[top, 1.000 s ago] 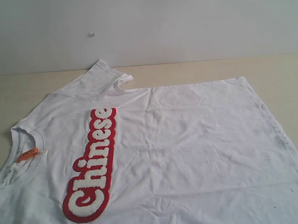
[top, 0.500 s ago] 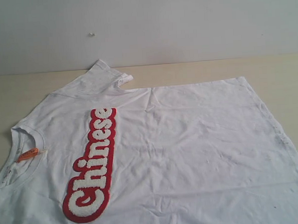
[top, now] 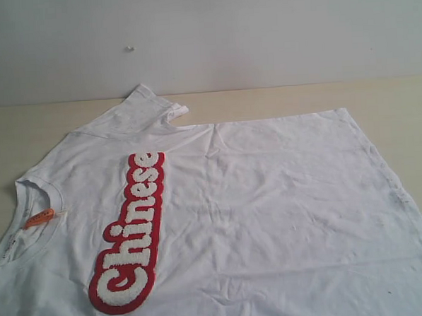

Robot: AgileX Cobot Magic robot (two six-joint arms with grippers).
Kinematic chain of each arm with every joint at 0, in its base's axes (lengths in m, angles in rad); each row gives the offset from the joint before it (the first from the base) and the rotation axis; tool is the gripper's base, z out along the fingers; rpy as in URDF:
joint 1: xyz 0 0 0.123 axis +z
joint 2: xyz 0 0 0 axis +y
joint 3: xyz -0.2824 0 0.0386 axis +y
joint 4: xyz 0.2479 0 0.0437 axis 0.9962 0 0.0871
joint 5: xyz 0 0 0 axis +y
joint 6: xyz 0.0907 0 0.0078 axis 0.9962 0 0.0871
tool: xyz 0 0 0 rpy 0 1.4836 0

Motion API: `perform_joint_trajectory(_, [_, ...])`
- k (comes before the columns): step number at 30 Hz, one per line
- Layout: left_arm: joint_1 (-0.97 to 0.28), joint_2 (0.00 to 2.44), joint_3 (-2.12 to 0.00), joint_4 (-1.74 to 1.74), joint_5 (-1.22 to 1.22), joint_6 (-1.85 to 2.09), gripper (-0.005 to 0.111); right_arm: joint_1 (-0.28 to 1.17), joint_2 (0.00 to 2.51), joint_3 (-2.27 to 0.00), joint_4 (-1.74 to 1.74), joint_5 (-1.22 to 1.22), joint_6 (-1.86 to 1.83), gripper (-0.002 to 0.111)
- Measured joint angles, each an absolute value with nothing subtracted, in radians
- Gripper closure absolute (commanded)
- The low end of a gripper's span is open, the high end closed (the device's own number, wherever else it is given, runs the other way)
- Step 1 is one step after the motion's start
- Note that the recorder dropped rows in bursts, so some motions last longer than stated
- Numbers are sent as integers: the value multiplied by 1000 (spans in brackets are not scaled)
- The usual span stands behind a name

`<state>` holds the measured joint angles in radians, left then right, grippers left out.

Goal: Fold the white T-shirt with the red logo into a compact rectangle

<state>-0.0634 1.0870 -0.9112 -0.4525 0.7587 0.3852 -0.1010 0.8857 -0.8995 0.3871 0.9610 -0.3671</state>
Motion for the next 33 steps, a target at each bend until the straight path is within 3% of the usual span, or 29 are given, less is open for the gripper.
perform_joint_trajectory(14, [-185, 1439, -915, -279, 993, 1094, 106, -101, 1177, -902, 501, 1048, -669, 108])
perform_joint_trajectory(17, [-185, 1452, -915, -166, 993, 1153, 92, -101, 1179, -900, 543, 1051, -733, 108])
perform_joint_trajectory(18, [-185, 1454, -915, -143, 993, 1155, 78, -101, 1179, -900, 547, 1051, -738, 108])
perform_joint_trajectory(19, [-185, 1453, -915, -119, 993, 1162, 61, -101, 1179, -900, 552, 1051, -745, 108])
perform_joint_trajectory(21, [-185, 1453, -915, -101, 982, 1164, 5, -101, 1179, -900, 554, 1051, -747, 108])
perform_joint_trajectory(33, [-185, 1454, -915, -100, 934, 1108, 3, -101, 1179, -900, 557, 1051, -748, 108])
